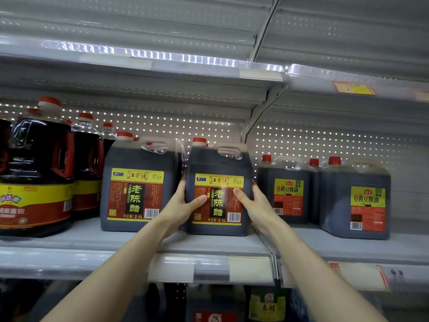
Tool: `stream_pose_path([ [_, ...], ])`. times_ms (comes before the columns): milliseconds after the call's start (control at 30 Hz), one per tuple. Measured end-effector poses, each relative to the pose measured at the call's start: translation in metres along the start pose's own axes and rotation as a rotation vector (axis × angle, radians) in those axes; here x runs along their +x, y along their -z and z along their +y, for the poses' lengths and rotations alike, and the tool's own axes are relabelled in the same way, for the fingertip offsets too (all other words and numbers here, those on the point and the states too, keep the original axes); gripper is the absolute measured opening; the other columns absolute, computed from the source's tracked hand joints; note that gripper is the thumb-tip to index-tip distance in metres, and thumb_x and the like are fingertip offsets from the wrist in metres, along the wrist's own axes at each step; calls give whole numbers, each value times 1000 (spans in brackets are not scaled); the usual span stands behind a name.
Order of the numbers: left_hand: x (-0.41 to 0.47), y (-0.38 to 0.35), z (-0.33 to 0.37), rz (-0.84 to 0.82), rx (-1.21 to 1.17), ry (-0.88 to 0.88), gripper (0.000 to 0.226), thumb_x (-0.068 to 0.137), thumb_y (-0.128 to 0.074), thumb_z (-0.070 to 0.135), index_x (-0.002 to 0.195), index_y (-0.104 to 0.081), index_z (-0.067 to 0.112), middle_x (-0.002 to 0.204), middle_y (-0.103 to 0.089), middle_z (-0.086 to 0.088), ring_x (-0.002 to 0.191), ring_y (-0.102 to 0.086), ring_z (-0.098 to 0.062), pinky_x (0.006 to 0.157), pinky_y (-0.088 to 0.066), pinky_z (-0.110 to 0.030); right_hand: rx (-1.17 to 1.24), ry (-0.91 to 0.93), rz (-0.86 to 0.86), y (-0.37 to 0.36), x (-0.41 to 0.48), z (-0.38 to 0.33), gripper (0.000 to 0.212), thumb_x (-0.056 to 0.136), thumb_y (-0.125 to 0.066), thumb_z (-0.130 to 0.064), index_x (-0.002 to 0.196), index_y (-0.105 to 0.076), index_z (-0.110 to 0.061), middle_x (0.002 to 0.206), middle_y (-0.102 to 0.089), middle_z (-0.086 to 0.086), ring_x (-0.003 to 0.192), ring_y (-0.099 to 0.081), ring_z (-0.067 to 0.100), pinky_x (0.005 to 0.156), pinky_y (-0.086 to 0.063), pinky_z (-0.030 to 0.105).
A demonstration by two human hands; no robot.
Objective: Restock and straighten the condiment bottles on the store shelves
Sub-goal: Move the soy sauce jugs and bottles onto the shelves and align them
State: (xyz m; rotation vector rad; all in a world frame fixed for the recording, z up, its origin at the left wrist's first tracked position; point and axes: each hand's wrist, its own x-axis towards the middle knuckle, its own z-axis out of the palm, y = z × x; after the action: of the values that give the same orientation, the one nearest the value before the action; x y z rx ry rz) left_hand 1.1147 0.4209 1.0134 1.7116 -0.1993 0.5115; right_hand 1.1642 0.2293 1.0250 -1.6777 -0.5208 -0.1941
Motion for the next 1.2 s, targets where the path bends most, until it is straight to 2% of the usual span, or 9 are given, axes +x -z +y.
stream_pose_path([
  [167,-1,0,-1,9,9,-6,73,91,-62,24,150,-20,30,135,-52,3,118,-53,-17,100,-45,-41,-22,-6,7,0,0,0,57,95,-54,-36,146,-33,-22,135,-55,4,117,-57,21,90,-54,37],
  [300,-1,-1,-1,7,6,-11,73,91,-62,24,150,-19,31,130,-52,6,116,-53,-15,99,-46,-39,-23,-14,2,0,1,0,58,95,-54,-36,147,-32,-23,137,-54,4,119,-57,23,90,-54,38],
  [533,-1,0,-2,2,10,-12,74,90,-63,25,150,-20,30,136,-52,2,119,-54,-18,102,-46,-42,-5,-6,-10,0,-2,-1,51,97,-52,-32,144,-34,-24,126,-56,0,107,-56,16,73,-53,25],
  [700,-1,0,-3,6,20,-12,75,91,-62,25,151,-18,30,137,-51,2,122,-52,-19,101,-45,-41,-11,-23,0,0,-2,0,56,97,-52,-33,147,-30,-24,136,-53,4,114,-57,20,81,-54,31],
  [800,-1,0,-3,-3,11,-20,71,91,-62,25,149,-21,31,127,-55,8,112,-56,-13,89,-50,-29,12,-20,4,-2,-3,-1,53,96,-53,-33,145,-33,-25,133,-56,3,111,-59,20,84,-55,34],
  [867,0,1,-4,-6,2,-20,69,91,-62,24,148,-23,32,124,-57,9,109,-57,-11,84,-49,-23,24,-28,4,-2,-2,0,53,96,-54,-34,144,-34,-25,133,-57,4,115,-59,23,92,-54,41],
  [1033,0,0,-2,-10,-7,-9,69,92,-62,24,147,-23,32,131,-54,6,114,-55,-15,89,-46,-30,9,-50,17,-2,-1,0,61,95,-55,-37,149,-29,-25,137,-54,5,119,-57,25,96,-52,45],
  [1200,-1,0,-1,-6,-1,4,70,92,-61,25,149,-20,32,132,-52,6,113,-53,-14,88,-46,-30,12,-50,29,-3,-3,-1,56,95,-54,-35,146,-33,-25,135,-55,5,118,-57,25,95,-53,43],
])
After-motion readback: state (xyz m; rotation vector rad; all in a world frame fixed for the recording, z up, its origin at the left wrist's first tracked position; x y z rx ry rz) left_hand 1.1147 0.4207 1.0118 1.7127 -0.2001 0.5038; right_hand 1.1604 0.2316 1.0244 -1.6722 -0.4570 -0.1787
